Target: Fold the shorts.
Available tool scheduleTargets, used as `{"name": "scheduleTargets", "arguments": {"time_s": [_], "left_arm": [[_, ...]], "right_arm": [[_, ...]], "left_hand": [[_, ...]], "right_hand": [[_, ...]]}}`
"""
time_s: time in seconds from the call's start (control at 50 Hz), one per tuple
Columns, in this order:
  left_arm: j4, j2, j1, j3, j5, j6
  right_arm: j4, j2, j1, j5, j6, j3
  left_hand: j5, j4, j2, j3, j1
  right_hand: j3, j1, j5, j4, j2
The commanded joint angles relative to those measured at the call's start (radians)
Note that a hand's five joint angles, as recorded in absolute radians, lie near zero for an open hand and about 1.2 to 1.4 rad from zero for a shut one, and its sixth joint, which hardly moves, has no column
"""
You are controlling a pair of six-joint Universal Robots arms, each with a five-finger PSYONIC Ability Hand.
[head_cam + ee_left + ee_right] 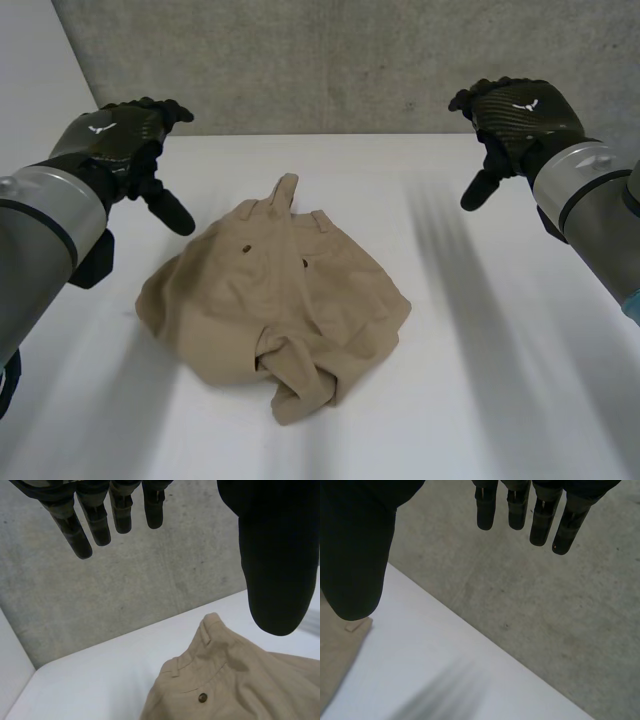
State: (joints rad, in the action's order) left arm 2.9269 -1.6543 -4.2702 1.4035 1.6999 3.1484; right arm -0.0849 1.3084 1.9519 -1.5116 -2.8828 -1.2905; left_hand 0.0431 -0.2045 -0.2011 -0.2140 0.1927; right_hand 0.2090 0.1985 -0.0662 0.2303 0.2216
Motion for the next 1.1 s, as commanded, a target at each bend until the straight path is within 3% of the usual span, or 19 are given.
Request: {"name": "scheduleTargets", "arguments": {"time_s": [0.02,0.22,0.28,0.38,0.48,0.64,0.72,0.82,0.92,0.98,1.06,1.1], "left_arm": [[0.012,0.031,-0.023,0.035,0.001,0.010],[0.032,0.070,-0.020,0.060,0.006,0.012],[0.051,0.097,-0.019,0.097,0.007,0.012],[0.086,0.133,-0.011,0.204,0.029,0.004],[0.123,0.134,0.001,0.307,0.070,-0.008],[0.153,0.021,0.160,0.380,0.138,-0.083],[0.164,-0.062,0.185,0.376,0.198,-0.116],[0.190,-0.154,0.194,0.356,0.207,-0.117],[0.245,-0.238,0.211,0.322,0.211,-0.113],[0.265,-0.271,0.220,0.302,0.213,-0.110],[0.293,-0.308,0.224,0.276,0.221,-0.110],[0.310,-0.315,0.224,0.258,0.224,-0.107]], "right_arm": [[-0.022,0.000,-0.010,-0.088,0.004,0.004],[-0.016,0.000,-0.008,-0.078,0.010,-0.004],[-0.021,-0.003,-0.005,-0.019,0.063,-0.015],[-0.024,-0.017,0.002,0.195,0.380,-0.113],[-0.026,-0.078,0.010,0.317,0.563,-0.153],[-0.012,-0.241,0.010,0.409,0.568,-0.127],[0.034,-0.305,0.033,0.430,0.568,-0.127],[0.085,-0.345,0.074,0.427,0.563,-0.127],[0.091,-0.373,0.082,0.424,0.560,-0.130],[0.090,-0.382,0.084,0.424,0.559,-0.133],[0.083,-0.377,0.082,0.426,0.560,-0.135],[0.083,-0.368,0.084,0.423,0.559,-0.141]], "left_hand": [[-0.022,0.009,0.005,0.018,0.003],[-0.025,0.012,0.008,0.021,0.000],[-0.019,0.006,0.002,0.015,0.006],[-0.001,-0.012,-0.015,-0.002,0.024],[-0.001,-0.012,-0.015,-0.002,0.024],[0.011,-0.024,-0.027,-0.014,0.035],[0.084,-0.097,-0.100,-0.087,0.109],[0.146,-0.159,-0.162,-0.149,0.171],[0.163,-0.176,-0.180,-0.167,0.188],[0.213,-0.226,-0.229,-0.216,0.238],[0.550,-0.563,-0.566,-0.553,0.575],[0.805,-0.818,-0.822,-0.809,0.830]], "right_hand": [[-0.034,-0.024,0.066,-0.056,-0.047],[-0.034,-0.024,0.066,-0.056,-0.047],[-0.034,-0.024,0.066,-0.056,-0.047],[-0.034,-0.024,0.066,-0.056,-0.047],[-0.034,-0.024,0.066,-0.056,-0.047],[-0.034,-0.024,0.066,-0.056,-0.047],[-0.034,-0.024,0.066,-0.056,-0.047],[-0.019,-0.009,0.051,-0.040,-0.032],[0.160,0.171,-0.128,0.139,0.148],[0.459,0.469,-0.427,0.437,0.446],[1.185,1.195,-1.153,1.163,1.172],[1.187,1.198,-1.155,1.166,1.175]]}}
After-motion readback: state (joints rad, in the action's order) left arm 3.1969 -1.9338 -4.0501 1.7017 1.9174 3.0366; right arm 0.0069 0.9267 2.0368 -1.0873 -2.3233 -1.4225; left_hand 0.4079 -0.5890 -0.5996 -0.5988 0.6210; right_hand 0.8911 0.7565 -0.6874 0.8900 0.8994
